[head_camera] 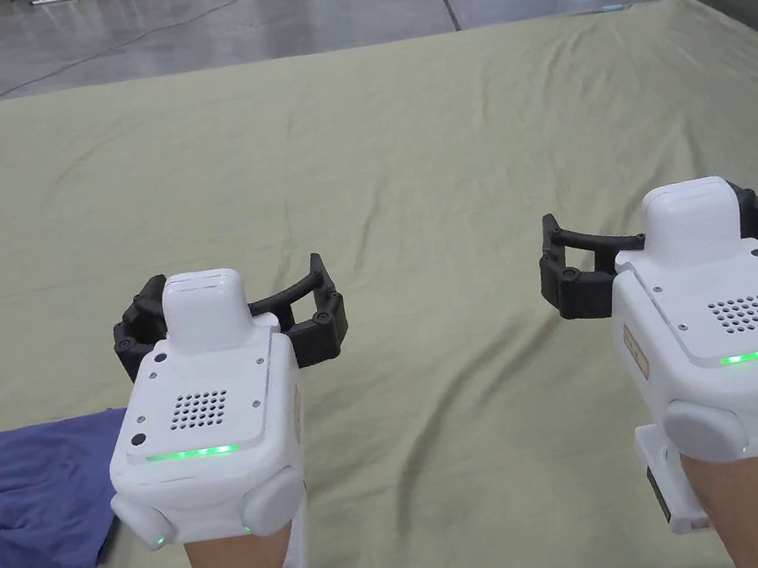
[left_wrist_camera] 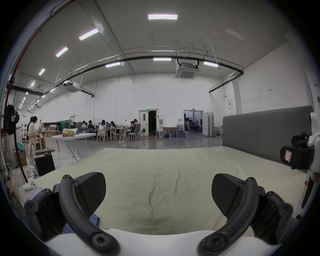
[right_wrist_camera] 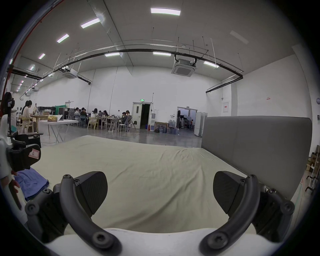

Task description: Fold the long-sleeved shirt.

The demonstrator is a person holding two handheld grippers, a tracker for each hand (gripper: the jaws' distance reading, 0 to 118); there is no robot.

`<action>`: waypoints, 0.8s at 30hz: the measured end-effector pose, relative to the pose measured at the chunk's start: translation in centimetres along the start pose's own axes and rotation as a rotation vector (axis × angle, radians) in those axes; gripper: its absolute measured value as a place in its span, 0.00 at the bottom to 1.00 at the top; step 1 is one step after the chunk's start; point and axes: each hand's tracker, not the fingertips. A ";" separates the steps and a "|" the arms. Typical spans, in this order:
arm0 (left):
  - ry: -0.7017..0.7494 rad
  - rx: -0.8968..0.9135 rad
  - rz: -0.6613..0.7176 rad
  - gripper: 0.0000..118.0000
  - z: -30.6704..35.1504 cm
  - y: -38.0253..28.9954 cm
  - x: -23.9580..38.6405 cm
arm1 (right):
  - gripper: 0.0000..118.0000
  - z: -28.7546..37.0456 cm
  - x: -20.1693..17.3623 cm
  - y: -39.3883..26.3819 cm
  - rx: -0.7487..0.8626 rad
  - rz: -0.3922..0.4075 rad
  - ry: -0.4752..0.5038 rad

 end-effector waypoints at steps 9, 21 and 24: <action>0.017 -0.095 0.038 1.00 -0.6 0.2 -0.2 | 1.00 -0.1 0.0 0.1 0.002 0.004 0.003; -0.013 -0.044 -0.016 1.00 -0.3 -0.2 0.3 | 1.00 -0.2 0.4 0.1 0.004 -0.008 0.002; -0.007 -0.074 0.005 1.00 -0.5 -0.1 0.2 | 1.00 0.0 0.4 0.1 0.011 -0.016 0.013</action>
